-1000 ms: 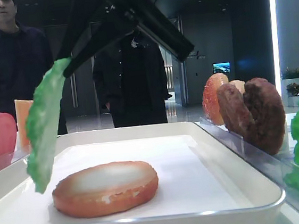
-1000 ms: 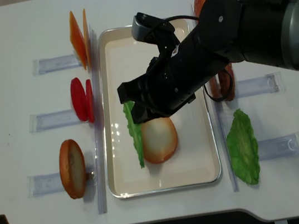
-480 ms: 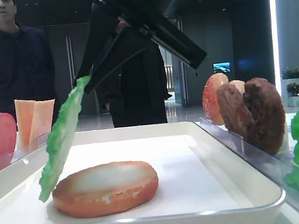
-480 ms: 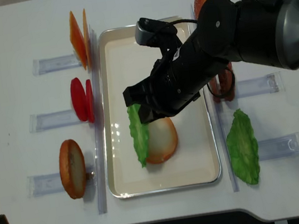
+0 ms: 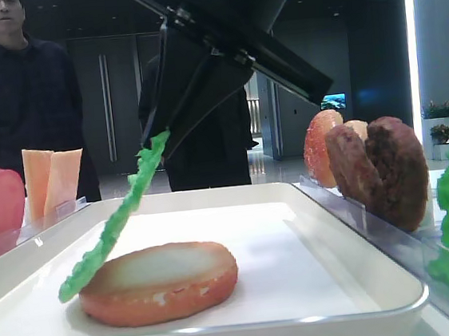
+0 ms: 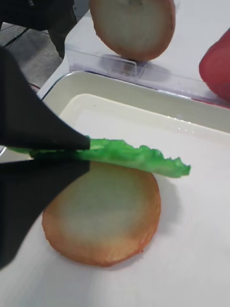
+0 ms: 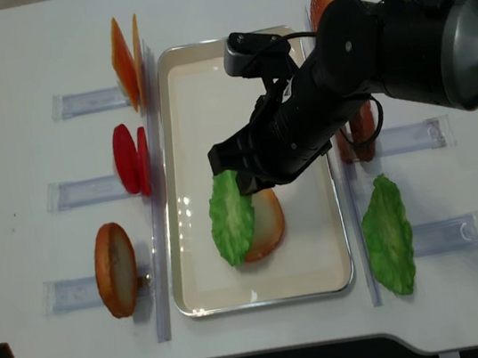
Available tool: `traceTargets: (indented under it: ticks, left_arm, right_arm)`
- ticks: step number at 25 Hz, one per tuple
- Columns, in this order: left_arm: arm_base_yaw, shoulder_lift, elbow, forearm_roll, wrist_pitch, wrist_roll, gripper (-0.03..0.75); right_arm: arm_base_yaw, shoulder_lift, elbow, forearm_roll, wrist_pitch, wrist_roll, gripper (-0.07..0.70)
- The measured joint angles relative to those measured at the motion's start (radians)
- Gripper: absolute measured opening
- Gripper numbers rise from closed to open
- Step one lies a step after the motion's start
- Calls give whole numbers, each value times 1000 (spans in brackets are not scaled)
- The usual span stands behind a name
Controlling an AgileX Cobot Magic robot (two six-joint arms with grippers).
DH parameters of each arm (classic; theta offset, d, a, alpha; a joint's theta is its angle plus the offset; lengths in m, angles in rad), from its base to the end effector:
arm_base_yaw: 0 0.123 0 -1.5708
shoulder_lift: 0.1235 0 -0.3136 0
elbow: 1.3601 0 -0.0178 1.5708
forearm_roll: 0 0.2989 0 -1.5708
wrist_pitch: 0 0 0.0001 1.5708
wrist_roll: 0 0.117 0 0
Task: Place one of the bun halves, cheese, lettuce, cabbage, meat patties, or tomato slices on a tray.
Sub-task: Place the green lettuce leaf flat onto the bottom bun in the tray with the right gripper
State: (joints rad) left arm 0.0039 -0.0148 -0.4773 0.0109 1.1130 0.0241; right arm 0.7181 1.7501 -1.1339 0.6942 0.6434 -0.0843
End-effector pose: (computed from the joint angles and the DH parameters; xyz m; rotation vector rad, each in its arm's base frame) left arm 0.0293 0.0013 0.2759 0.0205 2.1045 0.0300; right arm 0.2822 0.3063 0.1930 -0.4486 2.7735 0.8858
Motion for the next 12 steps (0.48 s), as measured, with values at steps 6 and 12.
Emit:
traceTargets:
  ticks: [6, 12]
  left_arm:
    - [0, 0, 0, 0, 0, 0, 692]
    - [0, 0, 0, 0, 0, 0, 692]
  right_arm:
    - [0, 0, 0, -26, 0, 9, 23]
    - [0, 0, 0, -45, 1, 24, 23]
